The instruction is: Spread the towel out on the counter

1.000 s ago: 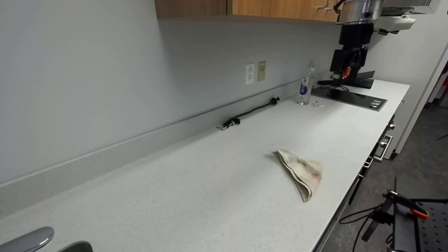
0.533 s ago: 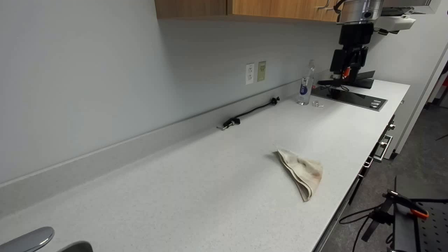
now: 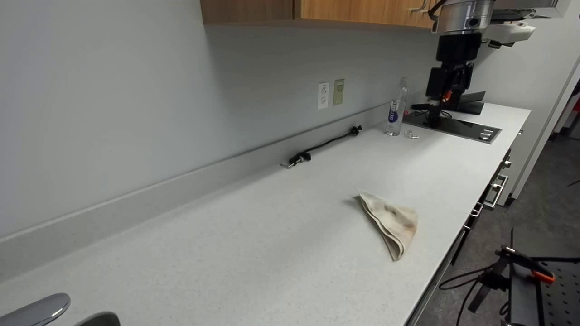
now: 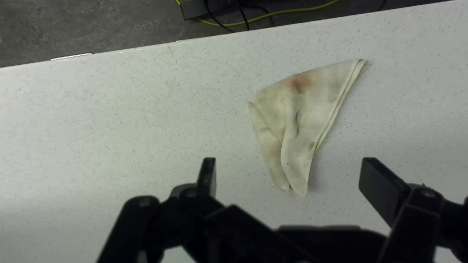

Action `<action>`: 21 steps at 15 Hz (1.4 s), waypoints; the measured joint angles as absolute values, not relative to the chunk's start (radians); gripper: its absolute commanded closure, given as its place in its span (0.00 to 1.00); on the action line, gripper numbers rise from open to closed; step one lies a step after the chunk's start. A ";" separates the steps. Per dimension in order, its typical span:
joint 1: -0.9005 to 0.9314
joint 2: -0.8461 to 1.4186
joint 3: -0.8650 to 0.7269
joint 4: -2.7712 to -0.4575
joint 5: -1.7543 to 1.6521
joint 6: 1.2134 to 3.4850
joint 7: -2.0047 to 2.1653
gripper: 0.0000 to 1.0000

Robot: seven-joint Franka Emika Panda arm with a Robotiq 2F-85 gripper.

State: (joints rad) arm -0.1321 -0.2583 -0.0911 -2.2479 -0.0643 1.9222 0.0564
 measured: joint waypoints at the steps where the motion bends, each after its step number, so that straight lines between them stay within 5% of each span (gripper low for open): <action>1: -0.130 -0.257 -0.086 -2.252 -0.064 1.922 0.056 0.00; 12: -0.080 -0.162 -0.043 -2.375 -0.061 2.057 0.061 0.00; 21: -0.055 0.014 -0.009 -2.430 -0.102 2.409 0.219 0.00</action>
